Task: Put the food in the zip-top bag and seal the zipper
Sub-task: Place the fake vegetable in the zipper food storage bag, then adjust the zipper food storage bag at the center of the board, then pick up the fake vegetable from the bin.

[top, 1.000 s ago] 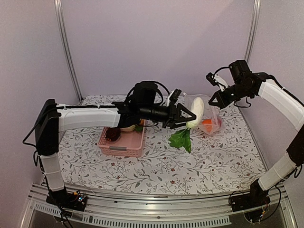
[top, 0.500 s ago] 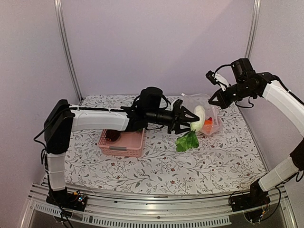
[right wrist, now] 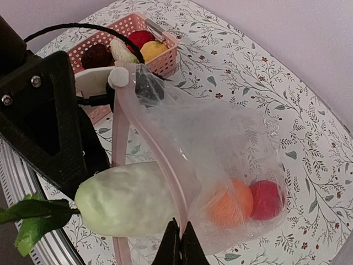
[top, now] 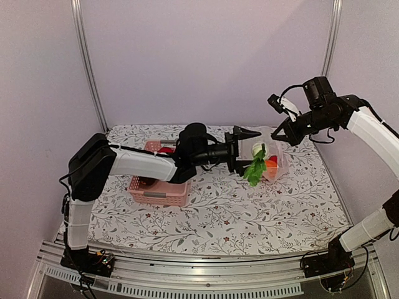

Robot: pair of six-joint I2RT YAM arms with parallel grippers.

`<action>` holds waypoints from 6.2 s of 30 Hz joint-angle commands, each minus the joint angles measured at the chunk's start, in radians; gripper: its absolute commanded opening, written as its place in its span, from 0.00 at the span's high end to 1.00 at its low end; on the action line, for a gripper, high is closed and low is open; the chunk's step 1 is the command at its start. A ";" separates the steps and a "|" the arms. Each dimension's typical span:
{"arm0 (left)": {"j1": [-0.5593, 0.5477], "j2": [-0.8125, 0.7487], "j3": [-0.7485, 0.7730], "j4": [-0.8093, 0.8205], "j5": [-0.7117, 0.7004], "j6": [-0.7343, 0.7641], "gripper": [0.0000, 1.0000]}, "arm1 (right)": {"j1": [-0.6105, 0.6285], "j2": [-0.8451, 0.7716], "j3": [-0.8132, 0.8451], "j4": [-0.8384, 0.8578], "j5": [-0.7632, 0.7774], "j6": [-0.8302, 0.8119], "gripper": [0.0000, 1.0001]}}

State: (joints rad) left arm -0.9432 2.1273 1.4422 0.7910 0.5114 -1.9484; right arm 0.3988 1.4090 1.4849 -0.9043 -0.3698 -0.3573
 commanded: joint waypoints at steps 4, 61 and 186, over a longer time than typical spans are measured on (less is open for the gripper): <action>-0.012 -0.029 0.132 0.027 -0.011 -0.013 0.00 | 0.007 -0.005 0.021 -0.017 -0.019 0.027 1.00; -0.308 -0.184 0.450 -0.968 -0.731 2.477 1.00 | -0.020 0.145 0.246 -0.087 0.091 0.018 1.00; 0.333 -0.089 -0.032 -1.555 -1.022 1.700 0.28 | -0.103 -0.015 -0.058 -0.047 -0.023 -0.017 1.00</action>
State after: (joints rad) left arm -0.6144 2.0041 1.4197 -0.7666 -0.5350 -0.2371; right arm 0.2882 1.3998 1.4303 -0.9565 -0.3767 -0.3786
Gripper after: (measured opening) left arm 0.716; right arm 0.005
